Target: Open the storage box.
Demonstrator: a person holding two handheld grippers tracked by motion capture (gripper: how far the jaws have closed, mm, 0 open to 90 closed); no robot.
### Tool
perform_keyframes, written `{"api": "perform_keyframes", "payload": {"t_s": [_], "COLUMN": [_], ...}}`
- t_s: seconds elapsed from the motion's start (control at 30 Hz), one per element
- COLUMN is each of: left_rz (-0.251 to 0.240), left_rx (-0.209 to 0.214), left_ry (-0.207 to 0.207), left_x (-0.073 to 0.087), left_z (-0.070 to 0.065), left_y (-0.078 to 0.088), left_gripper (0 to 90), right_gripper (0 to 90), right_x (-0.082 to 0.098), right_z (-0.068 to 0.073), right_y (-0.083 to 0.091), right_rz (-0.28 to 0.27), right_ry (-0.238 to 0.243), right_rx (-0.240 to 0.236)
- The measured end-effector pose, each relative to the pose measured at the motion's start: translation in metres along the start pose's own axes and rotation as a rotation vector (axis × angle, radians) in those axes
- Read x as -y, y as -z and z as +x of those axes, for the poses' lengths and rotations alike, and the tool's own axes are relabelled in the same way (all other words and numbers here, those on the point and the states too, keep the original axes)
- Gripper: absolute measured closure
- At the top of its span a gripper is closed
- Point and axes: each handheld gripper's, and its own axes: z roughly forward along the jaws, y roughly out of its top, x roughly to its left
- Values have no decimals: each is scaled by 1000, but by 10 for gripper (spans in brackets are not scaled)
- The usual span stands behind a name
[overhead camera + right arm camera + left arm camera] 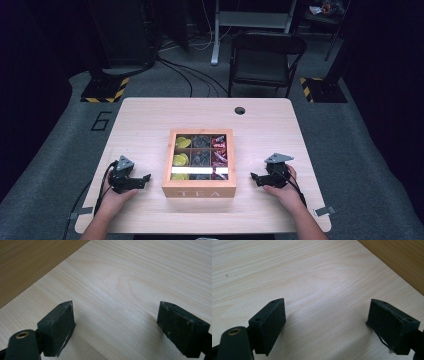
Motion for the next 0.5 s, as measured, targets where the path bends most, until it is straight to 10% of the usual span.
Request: {"api": "perform_keyframes", "payload": {"t_s": [0.5], "left_rz": [6], "left_rx": [-2], "left_ry": [-3], "left_x": [-1], "left_z": [0], "left_y": [2], "left_gripper": [185], "right_gripper": [256], "right_x": [2], "right_z": [2], "right_y": [3], "right_rz": [-19], "right_ry": [7], "right_rx": [-12]}}
